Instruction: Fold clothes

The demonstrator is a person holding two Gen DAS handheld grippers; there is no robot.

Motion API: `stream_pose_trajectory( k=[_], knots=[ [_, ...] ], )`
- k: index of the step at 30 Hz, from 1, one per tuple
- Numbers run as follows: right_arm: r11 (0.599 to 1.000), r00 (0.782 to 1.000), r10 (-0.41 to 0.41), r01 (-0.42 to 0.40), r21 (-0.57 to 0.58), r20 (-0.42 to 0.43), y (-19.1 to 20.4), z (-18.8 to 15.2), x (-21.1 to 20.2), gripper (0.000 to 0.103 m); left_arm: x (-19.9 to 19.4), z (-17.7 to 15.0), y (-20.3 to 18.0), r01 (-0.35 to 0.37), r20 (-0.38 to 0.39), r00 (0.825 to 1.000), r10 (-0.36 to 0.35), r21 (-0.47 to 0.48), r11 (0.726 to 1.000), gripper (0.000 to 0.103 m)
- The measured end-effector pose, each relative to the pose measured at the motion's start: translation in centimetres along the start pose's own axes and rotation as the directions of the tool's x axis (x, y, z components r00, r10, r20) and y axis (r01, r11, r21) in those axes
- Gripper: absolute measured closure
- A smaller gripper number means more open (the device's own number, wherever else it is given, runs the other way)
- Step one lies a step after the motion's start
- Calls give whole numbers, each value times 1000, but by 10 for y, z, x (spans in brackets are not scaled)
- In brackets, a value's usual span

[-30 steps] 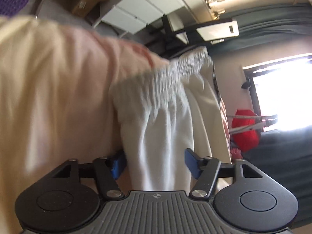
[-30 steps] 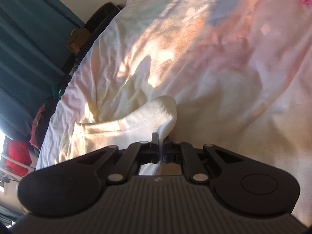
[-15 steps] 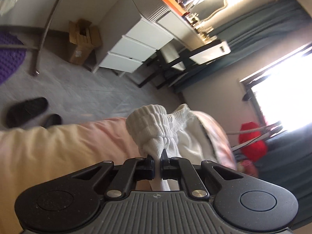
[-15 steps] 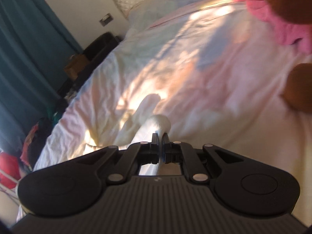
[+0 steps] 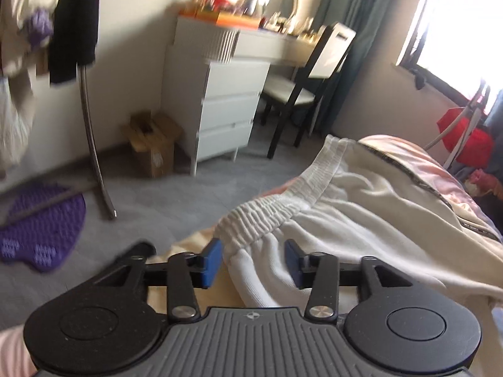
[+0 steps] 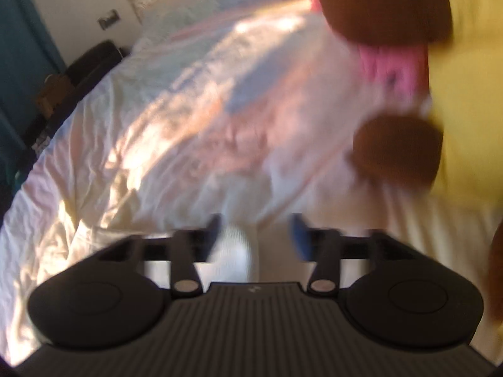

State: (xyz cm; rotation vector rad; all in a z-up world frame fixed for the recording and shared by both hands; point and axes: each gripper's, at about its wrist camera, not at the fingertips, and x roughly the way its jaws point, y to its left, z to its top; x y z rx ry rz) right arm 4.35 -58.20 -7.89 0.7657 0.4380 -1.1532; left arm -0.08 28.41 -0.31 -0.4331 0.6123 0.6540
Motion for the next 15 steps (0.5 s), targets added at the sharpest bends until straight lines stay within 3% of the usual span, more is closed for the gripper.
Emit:
stream_pose_trajectory(
  k=[2, 3, 6, 11, 15],
  knots=[
    [995, 996, 83, -81, -51, 45, 12, 2, -15, 27, -13, 0, -19, -2, 44, 999, 1, 31, 1000, 31],
    [990, 990, 125, -120, -78, 66, 18, 3, -22, 28, -19, 0, -32, 8, 62, 998, -11, 48, 999, 29],
    [959, 960, 252, -232, -163, 121, 36, 6, -44, 28, -36, -6, -88, 95, 98, 989, -109, 132, 987, 18],
    [844, 871, 488, -485, -230, -45, 63, -29, -73, 29, -34, -32, -212, 233, 78, 960, -268, 307, 923, 7],
    [806, 844, 527, -532, -261, -95, 83, -49, -73, 29, -21, -59, -319, 302, 50, 932, -359, 441, 845, 2]
  ],
)
